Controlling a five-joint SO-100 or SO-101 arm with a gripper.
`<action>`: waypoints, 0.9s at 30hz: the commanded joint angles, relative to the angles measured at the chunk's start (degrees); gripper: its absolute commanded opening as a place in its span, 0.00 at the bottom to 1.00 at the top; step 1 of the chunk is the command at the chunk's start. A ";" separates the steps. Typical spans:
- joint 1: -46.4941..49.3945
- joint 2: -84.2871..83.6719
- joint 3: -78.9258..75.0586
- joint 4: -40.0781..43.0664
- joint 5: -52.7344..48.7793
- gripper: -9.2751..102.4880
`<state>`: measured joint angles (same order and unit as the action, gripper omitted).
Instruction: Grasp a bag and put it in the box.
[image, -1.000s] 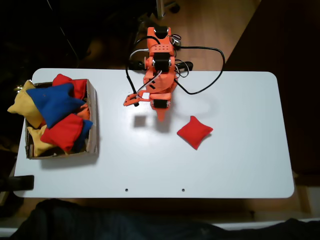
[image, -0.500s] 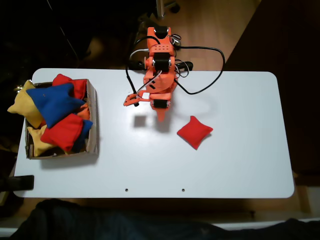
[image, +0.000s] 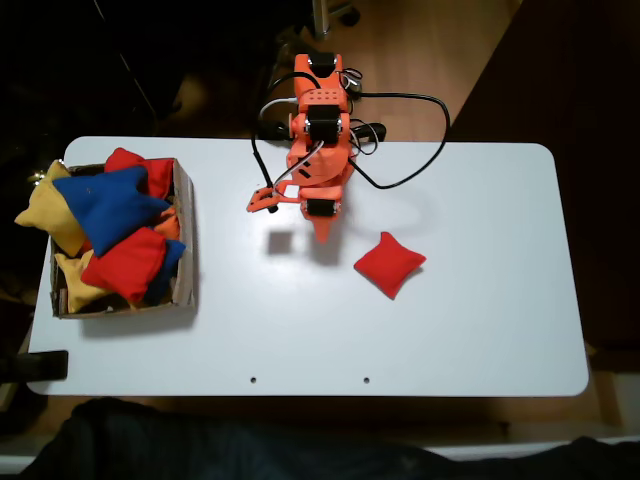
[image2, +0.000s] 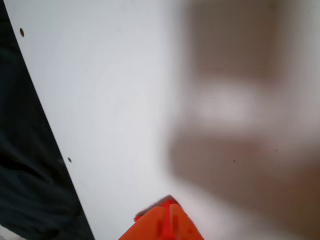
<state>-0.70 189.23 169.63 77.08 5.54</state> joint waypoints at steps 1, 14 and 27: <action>0.00 -0.44 -1.67 0.18 -0.44 0.08; -0.53 -0.62 -1.76 0.26 -1.14 0.08; 0.09 -11.60 -6.15 -5.19 -2.81 0.08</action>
<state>-1.14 178.59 167.17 72.86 3.25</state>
